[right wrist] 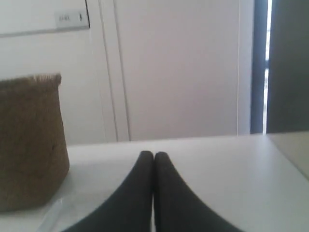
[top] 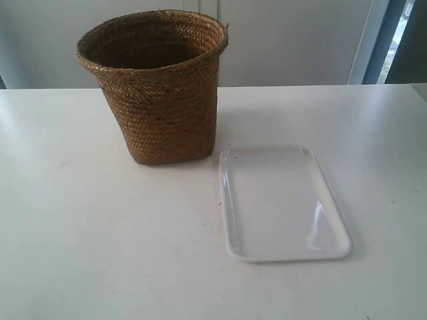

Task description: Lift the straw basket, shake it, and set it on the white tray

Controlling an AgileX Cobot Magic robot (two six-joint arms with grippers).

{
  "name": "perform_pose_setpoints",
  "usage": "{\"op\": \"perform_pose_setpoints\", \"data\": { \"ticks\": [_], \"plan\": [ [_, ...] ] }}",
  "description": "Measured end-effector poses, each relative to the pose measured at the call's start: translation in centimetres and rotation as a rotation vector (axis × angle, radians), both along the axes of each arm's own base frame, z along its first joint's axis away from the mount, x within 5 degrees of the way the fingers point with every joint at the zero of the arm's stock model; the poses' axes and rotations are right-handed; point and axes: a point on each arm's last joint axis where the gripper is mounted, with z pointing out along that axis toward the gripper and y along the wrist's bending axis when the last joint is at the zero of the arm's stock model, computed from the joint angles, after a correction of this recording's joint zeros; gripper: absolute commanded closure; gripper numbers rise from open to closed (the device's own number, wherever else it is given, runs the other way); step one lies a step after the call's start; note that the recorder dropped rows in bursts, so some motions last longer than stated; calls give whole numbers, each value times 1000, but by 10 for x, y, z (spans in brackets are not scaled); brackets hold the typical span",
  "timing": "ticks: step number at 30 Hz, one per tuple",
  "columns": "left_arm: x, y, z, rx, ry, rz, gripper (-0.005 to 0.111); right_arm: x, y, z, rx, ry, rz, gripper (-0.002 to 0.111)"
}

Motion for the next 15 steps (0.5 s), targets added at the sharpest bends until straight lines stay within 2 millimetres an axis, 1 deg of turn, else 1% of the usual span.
{"op": "perform_pose_setpoints", "data": {
  "ticks": [5,15],
  "plan": [
    [0,0,0,0,0,0,106,-4,-3,17,-6,-189,-35,108],
    [0,1,0,24,-3,1,106,-9,-5,27,-11,-315,-59,108]
  ]
}}
